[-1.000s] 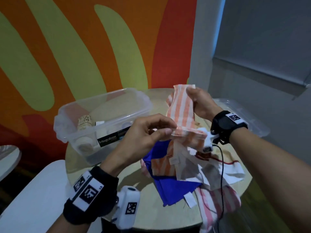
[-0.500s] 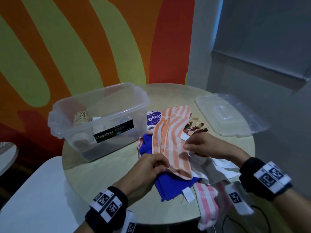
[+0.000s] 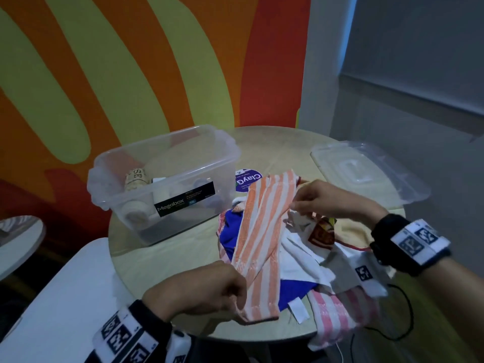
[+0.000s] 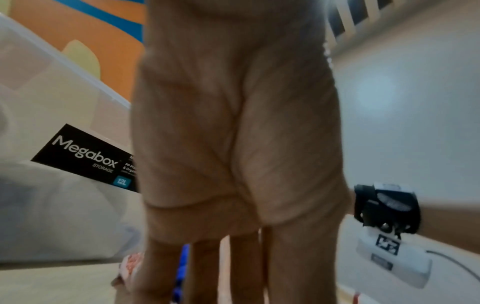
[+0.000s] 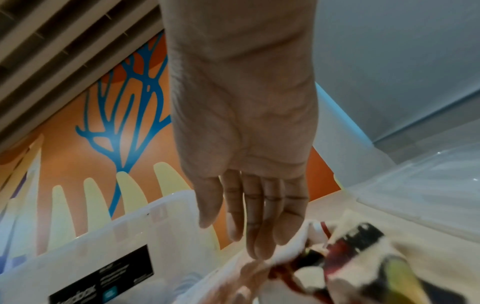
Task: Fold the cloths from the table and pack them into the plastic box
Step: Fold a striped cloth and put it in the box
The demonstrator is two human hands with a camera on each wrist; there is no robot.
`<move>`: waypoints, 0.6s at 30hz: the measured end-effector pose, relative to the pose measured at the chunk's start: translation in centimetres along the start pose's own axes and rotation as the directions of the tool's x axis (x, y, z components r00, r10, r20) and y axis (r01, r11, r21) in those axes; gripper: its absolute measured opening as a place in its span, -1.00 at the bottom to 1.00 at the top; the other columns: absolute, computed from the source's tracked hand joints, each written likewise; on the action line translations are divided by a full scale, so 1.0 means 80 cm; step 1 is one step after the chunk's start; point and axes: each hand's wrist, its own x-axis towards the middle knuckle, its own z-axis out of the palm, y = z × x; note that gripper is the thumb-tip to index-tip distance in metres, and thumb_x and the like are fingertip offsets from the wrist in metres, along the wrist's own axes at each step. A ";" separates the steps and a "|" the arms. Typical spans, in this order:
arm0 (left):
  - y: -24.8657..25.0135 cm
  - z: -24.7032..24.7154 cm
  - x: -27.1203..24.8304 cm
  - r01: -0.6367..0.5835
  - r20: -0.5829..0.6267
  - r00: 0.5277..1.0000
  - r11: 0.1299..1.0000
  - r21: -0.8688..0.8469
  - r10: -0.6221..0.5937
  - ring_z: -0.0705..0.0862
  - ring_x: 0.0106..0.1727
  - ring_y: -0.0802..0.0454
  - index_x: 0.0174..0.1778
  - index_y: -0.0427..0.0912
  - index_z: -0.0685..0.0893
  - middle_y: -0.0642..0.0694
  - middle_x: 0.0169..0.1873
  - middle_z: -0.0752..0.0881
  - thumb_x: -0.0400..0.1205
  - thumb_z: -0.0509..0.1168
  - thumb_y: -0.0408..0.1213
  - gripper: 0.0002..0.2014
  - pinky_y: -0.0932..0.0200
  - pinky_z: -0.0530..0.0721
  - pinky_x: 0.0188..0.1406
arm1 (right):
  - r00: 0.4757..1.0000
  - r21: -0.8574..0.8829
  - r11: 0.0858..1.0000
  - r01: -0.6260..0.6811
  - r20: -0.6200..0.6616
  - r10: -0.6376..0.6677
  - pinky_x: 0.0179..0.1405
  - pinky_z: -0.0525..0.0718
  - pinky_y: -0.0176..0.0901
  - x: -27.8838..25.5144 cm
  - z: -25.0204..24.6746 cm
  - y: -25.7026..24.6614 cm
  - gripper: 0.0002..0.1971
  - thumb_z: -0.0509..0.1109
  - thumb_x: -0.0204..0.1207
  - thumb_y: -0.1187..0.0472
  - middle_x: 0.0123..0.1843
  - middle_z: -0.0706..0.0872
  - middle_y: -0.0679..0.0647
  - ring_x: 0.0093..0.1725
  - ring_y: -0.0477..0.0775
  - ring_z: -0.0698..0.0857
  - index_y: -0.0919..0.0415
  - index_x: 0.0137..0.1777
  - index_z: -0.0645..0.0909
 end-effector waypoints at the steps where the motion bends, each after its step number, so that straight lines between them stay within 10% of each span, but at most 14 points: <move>1: -0.003 -0.002 0.000 0.022 0.036 0.999 0.999 -0.039 -0.021 0.64 -0.08 0.21 0.11 0.02 0.79 0.11 -0.06 0.78 0.60 0.47 -0.21 -0.82 0.07 0.71 0.09 | 1.000 0.017 1.000 -0.008 0.015 0.008 -0.15 0.78 0.09 0.009 -0.009 -0.002 -0.76 0.46 0.67 0.03 -0.13 0.84 0.20 -0.29 0.05 0.72 0.18 -0.07 0.82; 4: -0.004 -0.010 0.004 0.076 0.058 0.996 0.990 -0.116 -0.069 0.73 0.01 0.16 0.10 0.05 0.77 0.15 -0.02 0.80 0.65 0.44 0.03 -0.81 -0.10 0.73 0.19 | 0.999 0.016 0.999 -0.035 0.021 0.034 -0.19 0.74 -0.06 0.044 -0.029 -0.012 -0.77 0.42 0.71 0.12 -0.12 0.85 0.23 -0.26 0.04 0.74 0.26 -0.04 0.80; 9: 0.002 0.000 0.028 0.316 -0.260 0.901 0.936 -0.157 -0.348 0.61 0.01 0.03 0.01 0.04 0.60 0.00 0.00 0.63 0.69 0.33 0.10 -0.78 0.01 0.64 0.02 | 0.997 -0.084 0.995 -0.046 -0.059 0.041 -0.07 0.80 0.06 0.136 -0.031 -0.013 -0.85 0.39 0.70 0.26 0.02 0.84 0.23 -0.09 0.17 0.77 0.28 0.07 0.79; 15: 0.004 0.044 0.035 0.447 -0.121 0.854 0.833 -0.327 -0.506 0.55 0.18 0.00 0.31 0.10 0.50 -0.01 0.18 0.54 0.59 0.43 0.15 -0.55 0.05 0.56 0.08 | 0.981 -0.193 0.968 -0.159 -0.137 0.134 0.09 0.56 -0.16 0.221 -0.001 0.012 -0.59 0.38 0.66 0.36 0.43 0.69 0.24 0.27 0.17 0.70 0.37 0.50 0.59; 18: -0.009 0.053 0.034 0.428 -0.101 0.860 0.816 -0.388 -0.500 0.54 0.09 -0.02 -0.07 0.16 0.50 0.01 0.03 0.54 0.51 0.44 0.11 -0.73 0.03 0.51 -0.04 | 0.976 -0.190 0.960 -0.205 -0.111 0.186 0.04 0.62 -0.15 0.245 0.022 0.030 -0.49 0.38 0.67 0.32 0.34 0.74 0.25 0.18 0.18 0.75 0.37 0.60 0.44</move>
